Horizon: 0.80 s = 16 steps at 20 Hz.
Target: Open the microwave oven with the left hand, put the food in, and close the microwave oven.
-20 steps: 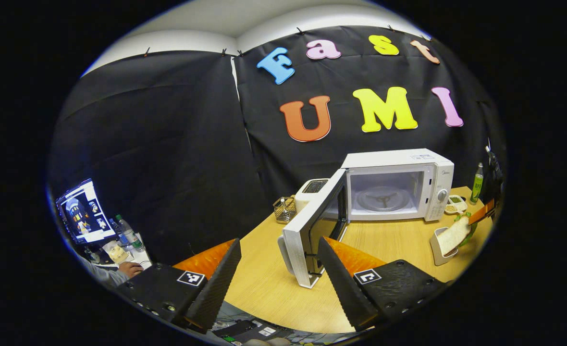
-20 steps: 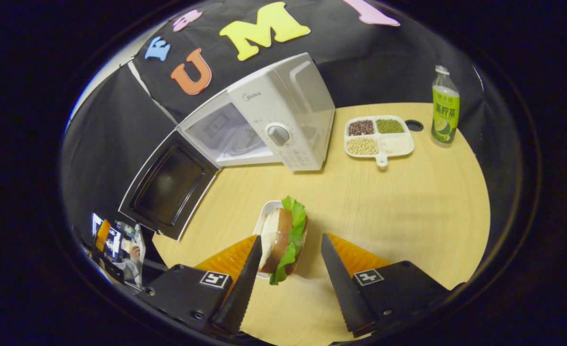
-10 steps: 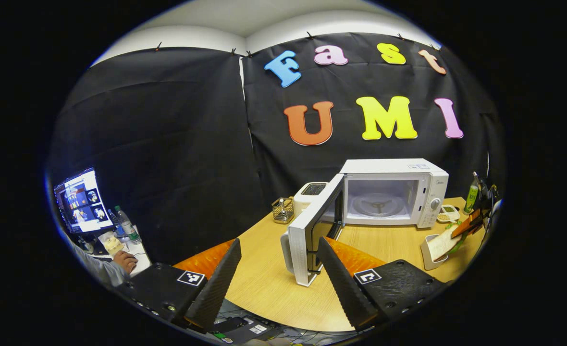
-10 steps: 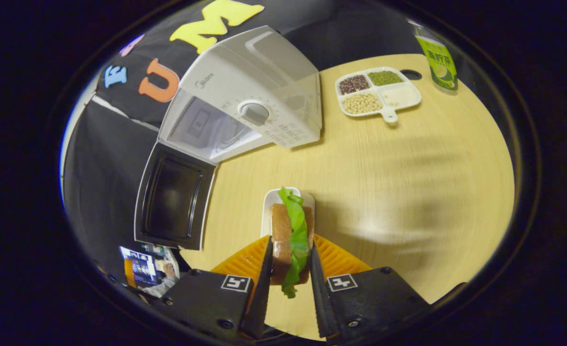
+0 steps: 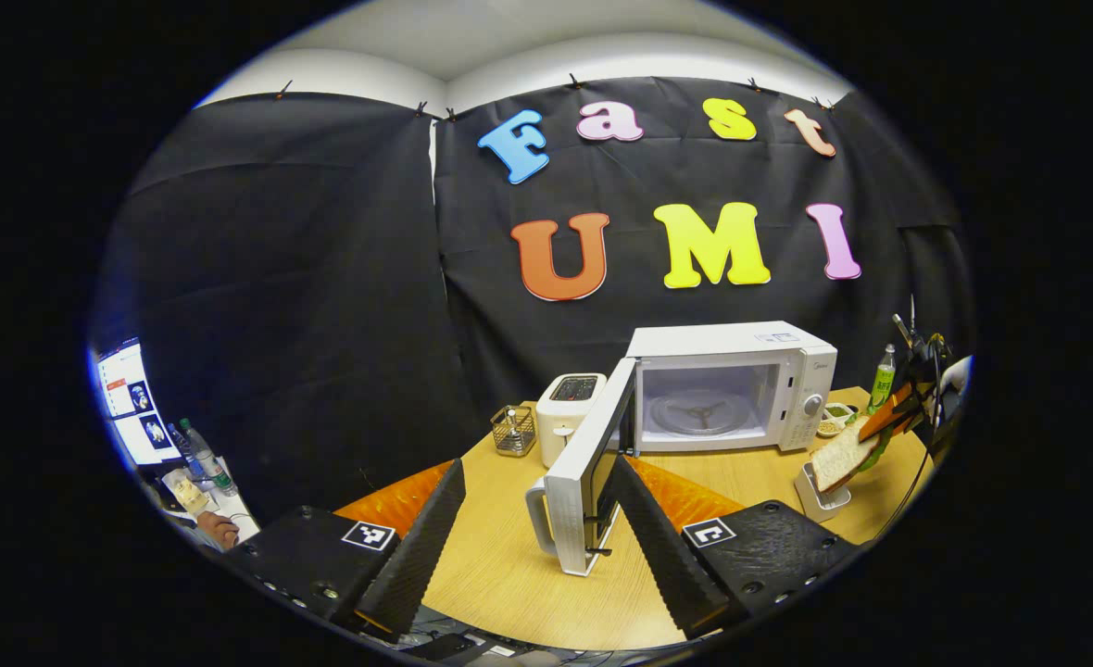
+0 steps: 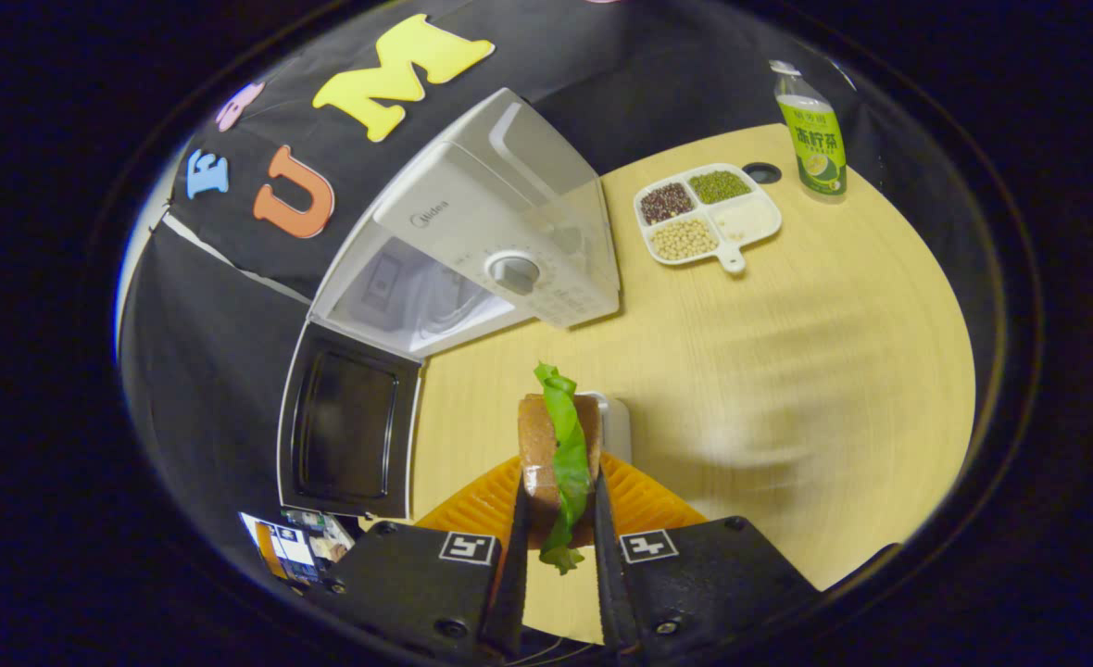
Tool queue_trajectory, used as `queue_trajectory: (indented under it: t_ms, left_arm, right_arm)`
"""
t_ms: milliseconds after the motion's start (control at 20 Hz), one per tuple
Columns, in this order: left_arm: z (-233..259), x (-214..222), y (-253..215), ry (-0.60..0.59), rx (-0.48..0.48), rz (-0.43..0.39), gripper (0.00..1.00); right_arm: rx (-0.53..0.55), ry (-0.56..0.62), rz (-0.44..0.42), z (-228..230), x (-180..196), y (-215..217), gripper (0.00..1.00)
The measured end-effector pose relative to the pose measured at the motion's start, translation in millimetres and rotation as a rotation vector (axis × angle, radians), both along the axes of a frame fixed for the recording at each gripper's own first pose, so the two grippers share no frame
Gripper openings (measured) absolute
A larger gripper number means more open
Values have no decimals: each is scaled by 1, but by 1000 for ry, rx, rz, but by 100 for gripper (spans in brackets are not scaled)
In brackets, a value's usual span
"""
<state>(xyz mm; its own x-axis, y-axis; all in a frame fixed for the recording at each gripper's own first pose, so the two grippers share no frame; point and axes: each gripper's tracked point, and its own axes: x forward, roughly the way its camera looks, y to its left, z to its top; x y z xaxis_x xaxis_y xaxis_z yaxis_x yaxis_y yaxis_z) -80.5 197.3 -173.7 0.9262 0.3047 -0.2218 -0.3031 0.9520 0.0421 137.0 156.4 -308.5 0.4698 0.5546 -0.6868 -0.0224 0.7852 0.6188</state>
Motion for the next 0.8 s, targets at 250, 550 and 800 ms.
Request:
queue_trajectory:
  t_ms: [250,550,800]
  left_arm:
    - [-7,16,-4,28,11,-98,97]
    - [-6,24,-1,90,15,-162,97]
    - [12,29,-3,115,44,-211,97]
  right_arm:
    - [80,-83,-107,36,15,41,35]
    - [286,-140,-281,39,56,118,26]
    - [404,-124,-467,14,105,173,32]
